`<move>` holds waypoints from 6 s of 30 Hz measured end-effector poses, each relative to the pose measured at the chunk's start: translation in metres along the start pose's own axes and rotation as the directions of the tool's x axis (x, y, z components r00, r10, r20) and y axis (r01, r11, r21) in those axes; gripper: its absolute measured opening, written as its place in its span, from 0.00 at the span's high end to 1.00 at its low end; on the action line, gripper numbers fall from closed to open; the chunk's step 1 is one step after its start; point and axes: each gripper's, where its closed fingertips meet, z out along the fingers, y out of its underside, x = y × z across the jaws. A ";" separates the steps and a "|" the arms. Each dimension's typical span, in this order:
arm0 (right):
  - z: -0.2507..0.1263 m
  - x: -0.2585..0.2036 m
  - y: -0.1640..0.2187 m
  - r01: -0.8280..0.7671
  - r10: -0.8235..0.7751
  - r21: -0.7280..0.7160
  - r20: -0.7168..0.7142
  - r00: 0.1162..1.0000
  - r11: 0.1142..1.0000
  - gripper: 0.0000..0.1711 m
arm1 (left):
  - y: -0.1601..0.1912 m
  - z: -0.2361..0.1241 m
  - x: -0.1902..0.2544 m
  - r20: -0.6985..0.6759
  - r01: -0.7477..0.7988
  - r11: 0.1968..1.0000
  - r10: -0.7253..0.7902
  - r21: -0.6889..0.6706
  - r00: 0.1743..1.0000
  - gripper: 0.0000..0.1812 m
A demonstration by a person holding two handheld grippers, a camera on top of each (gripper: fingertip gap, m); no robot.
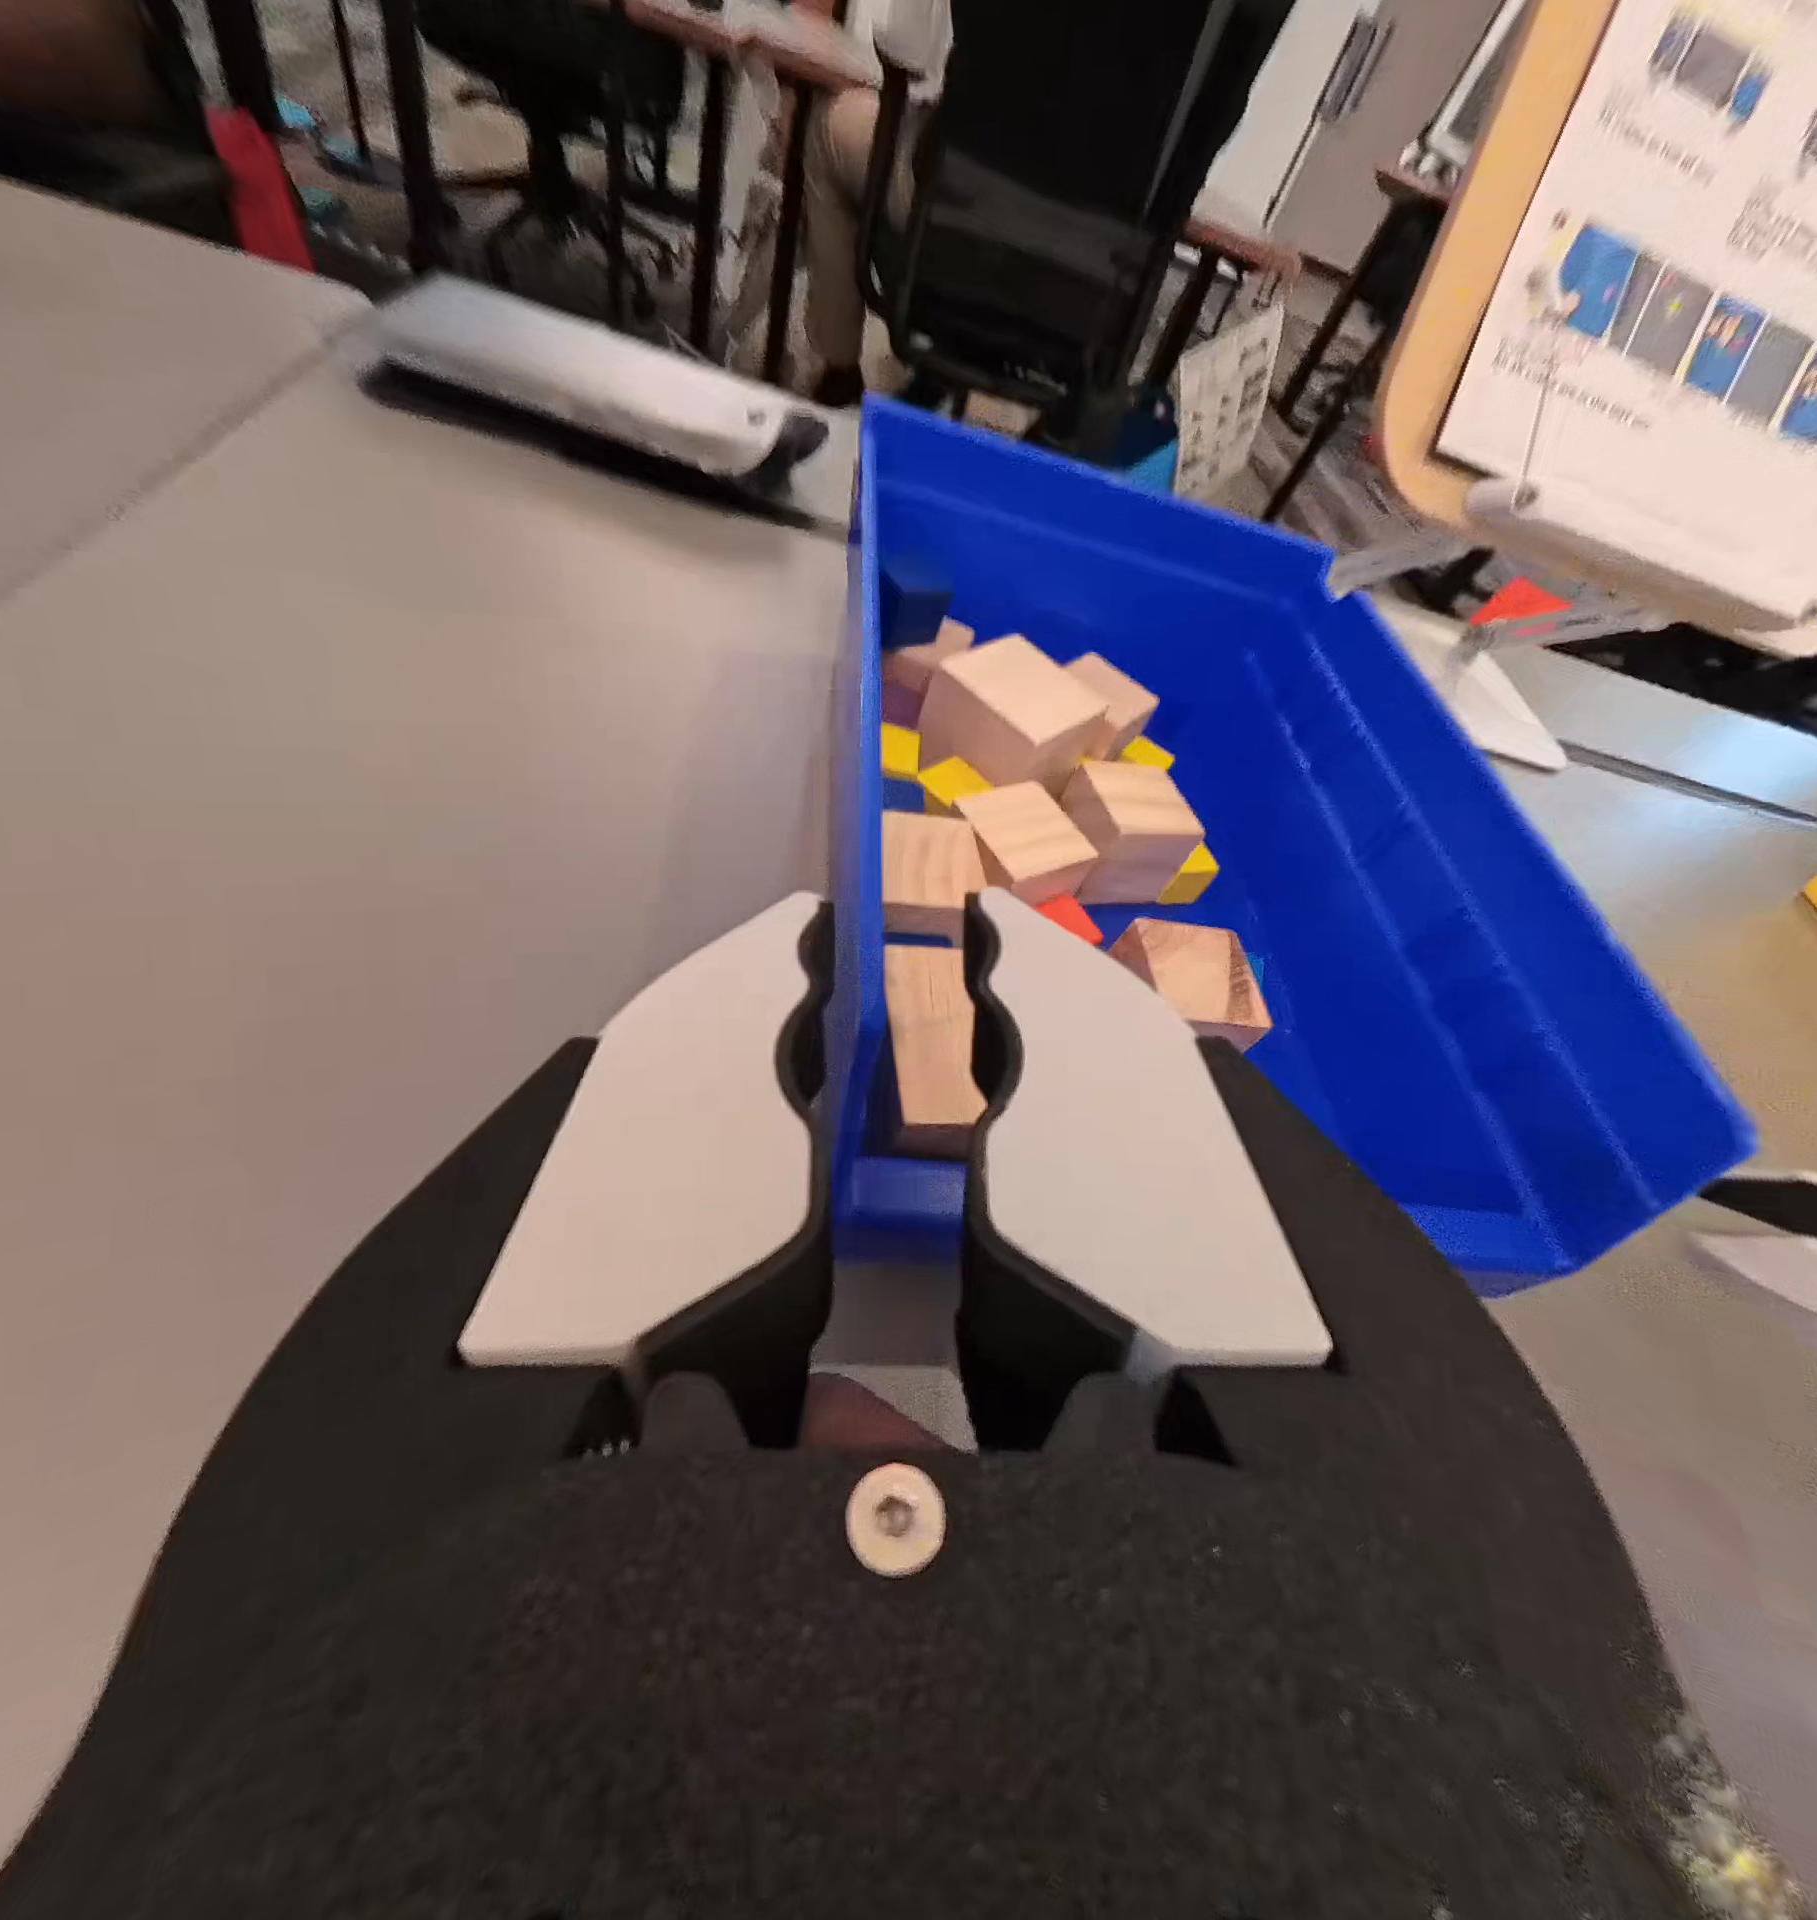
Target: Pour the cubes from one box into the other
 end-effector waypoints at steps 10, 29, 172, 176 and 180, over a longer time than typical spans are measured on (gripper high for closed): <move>-0.229 0.232 0.065 0.028 0.017 0.124 -0.352 0.936 0.992 0.86 | 0.049 -0.062 0.083 -0.045 -0.088 0.996 0.086 -0.031 0.995 0.88; -0.315 0.348 0.149 -0.311 0.427 0.311 -0.450 0.784 0.898 0.87 | 0.105 -0.037 0.142 -0.108 -0.237 0.964 0.225 -0.118 0.968 0.86; -0.299 0.454 -0.159 -0.155 -0.781 -0.952 -0.306 0.545 0.265 0.97 | 0.074 0.041 0.622 -0.432 0.027 0.502 -0.768 -0.864 0.472 0.93; -0.294 0.457 -0.161 -0.161 -0.766 -0.949 -0.313 0.562 0.270 0.97 | 0.072 0.046 0.620 -0.436 0.025 0.503 -0.772 -0.864 0.463 0.93; -0.310 0.454 -0.155 -0.146 -0.763 -0.946 -0.319 0.563 0.288 0.97 | 0.074 0.047 0.617 -0.448 0.018 0.513 -0.765 -0.858 0.463 0.94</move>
